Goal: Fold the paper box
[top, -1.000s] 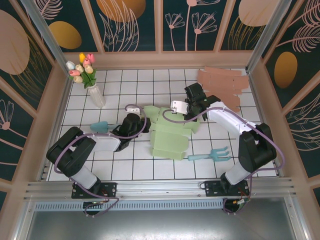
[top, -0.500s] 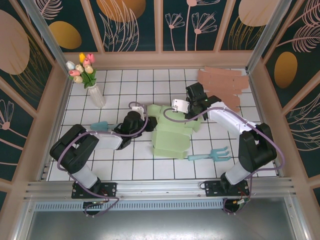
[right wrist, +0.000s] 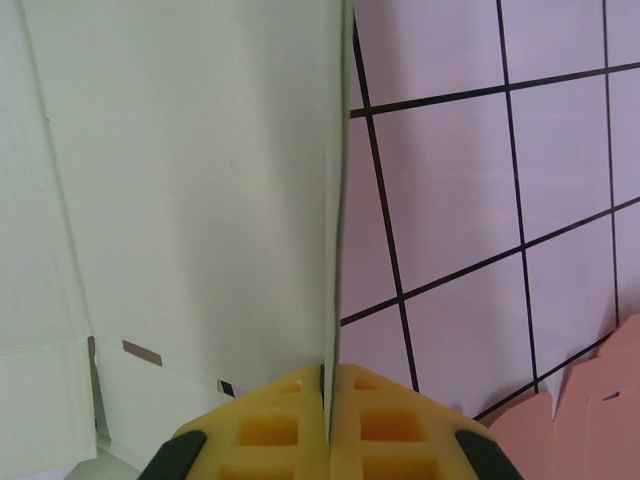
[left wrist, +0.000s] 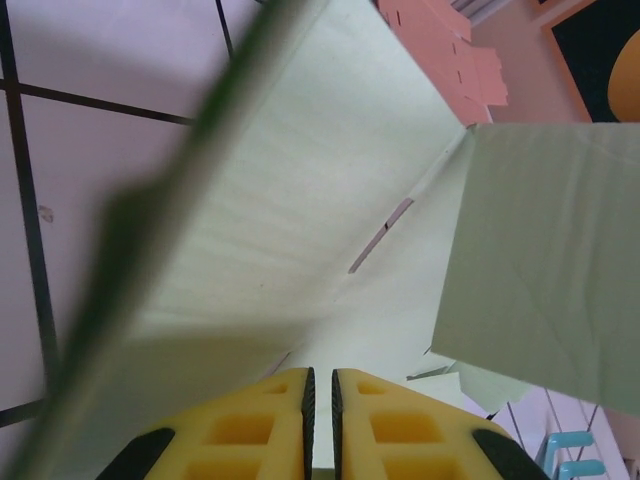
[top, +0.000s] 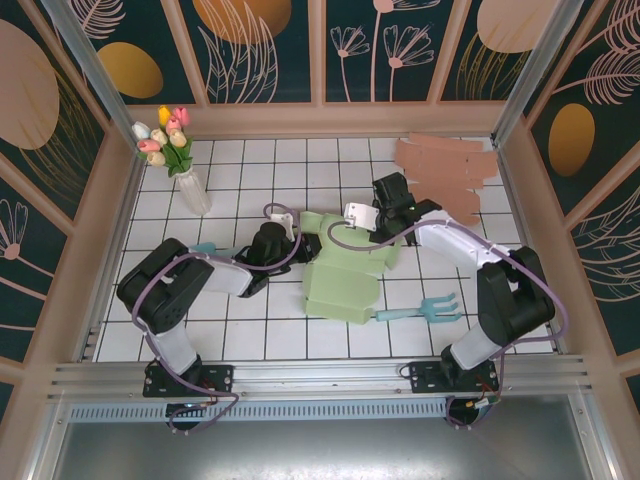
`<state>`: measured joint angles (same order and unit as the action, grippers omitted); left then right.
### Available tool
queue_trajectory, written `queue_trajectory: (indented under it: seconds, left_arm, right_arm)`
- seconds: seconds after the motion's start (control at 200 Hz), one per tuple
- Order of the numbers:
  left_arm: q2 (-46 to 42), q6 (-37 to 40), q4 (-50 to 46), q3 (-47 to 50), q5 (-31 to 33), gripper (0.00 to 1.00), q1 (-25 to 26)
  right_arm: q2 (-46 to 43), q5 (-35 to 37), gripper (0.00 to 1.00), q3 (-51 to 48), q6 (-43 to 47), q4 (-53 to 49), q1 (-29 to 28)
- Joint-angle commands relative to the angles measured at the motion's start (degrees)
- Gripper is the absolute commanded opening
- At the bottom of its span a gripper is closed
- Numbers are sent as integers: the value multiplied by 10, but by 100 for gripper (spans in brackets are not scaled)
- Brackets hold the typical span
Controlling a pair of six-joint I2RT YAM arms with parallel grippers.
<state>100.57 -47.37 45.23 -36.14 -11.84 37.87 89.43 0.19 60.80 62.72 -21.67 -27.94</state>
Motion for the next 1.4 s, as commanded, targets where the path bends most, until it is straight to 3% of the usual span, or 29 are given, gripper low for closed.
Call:
queue_trajectory:
  seconds: [0.0,0.365,0.52,0.756,1.101,1.256,1.396]
  left_arm:
    - [-67,43,-22,12,30,17,0]
    - [-222,117,-71,111,215,20,0]
    - [-246,156,-71,130,286,20,0]
    - [-231,168,-104,120,332,21,-2]
    - [-149,176,-67,112,333,20,-5]
    - [-112,197,-16,106,284,20,-7]
    - [-91,221,11,96,244,20,-7]
  right_arm:
    - [-38,20,0,-25,9,55,1]
    - [-122,139,0,-150,84,291,-42]
    - [-114,169,0,-183,118,371,-76]
    - [-66,208,0,-211,165,465,-107]
    - [-30,200,0,-272,219,537,-109]
    - [-21,195,0,-309,284,585,-110]
    - [-16,199,0,-313,278,598,-110]
